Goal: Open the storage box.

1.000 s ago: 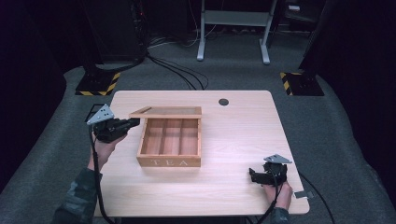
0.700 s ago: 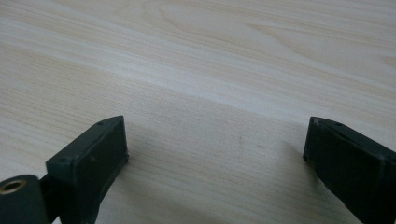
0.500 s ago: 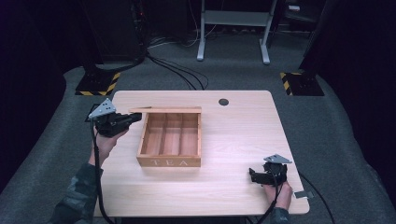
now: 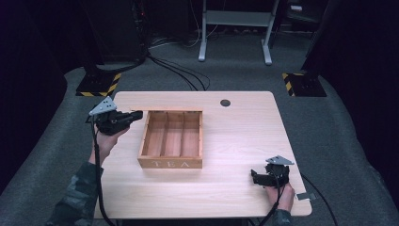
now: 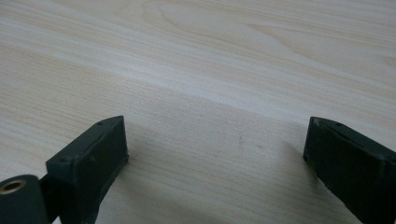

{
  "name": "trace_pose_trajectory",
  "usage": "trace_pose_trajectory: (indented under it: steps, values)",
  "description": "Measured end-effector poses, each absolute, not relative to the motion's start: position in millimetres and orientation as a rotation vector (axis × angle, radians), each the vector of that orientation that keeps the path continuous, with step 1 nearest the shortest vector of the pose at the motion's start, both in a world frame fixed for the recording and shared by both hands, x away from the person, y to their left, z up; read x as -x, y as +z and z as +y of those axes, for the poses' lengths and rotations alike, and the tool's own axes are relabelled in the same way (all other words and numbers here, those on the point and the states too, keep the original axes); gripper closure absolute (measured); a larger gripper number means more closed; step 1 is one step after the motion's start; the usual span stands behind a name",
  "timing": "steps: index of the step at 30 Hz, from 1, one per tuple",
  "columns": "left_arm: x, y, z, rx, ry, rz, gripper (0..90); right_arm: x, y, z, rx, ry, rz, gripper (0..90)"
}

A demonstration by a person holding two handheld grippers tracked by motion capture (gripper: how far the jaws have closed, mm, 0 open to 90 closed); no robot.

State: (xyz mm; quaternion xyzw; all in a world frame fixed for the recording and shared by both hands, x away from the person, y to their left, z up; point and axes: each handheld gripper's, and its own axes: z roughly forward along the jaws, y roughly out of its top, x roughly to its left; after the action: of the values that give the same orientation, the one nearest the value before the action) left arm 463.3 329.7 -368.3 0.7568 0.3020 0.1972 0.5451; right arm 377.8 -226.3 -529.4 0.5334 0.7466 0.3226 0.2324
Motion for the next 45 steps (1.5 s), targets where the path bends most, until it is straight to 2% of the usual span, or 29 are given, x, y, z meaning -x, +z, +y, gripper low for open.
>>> trace_pose_trajectory:
  steps: [45]
  values:
    - [-466.3,-365.9,331.2,-1.796,0.473,0.723,87.5,-377.8,-529.4,-226.3,-1.465,0.887,2.051,5.8]
